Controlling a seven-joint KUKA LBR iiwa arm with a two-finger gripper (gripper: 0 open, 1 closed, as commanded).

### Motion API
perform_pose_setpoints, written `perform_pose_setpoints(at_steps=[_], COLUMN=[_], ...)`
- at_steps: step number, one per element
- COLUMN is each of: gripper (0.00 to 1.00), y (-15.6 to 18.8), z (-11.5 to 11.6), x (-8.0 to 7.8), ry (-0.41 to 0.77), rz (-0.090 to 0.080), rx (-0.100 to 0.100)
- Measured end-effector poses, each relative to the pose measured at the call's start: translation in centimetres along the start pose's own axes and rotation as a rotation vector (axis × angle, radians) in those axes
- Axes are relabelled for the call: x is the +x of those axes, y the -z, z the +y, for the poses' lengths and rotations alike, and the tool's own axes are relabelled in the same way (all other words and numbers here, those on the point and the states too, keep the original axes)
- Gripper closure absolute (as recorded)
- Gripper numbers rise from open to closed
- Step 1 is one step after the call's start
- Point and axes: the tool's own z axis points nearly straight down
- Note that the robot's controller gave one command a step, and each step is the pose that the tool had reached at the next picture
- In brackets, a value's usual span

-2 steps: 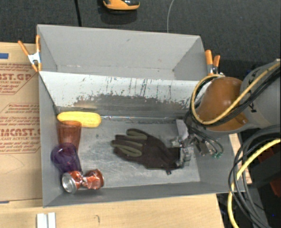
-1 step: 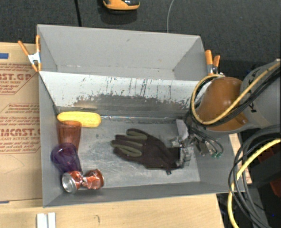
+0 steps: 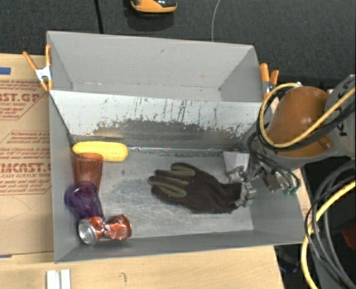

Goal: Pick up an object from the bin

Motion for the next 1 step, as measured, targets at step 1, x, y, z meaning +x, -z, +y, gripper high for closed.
perform_pose_setpoints(at_steps=[1], gripper=[1.0], y=[2.74], z=[1.07], x=[-0.4], ry=[-0.024], rz=[-0.013], rx=[0.008])
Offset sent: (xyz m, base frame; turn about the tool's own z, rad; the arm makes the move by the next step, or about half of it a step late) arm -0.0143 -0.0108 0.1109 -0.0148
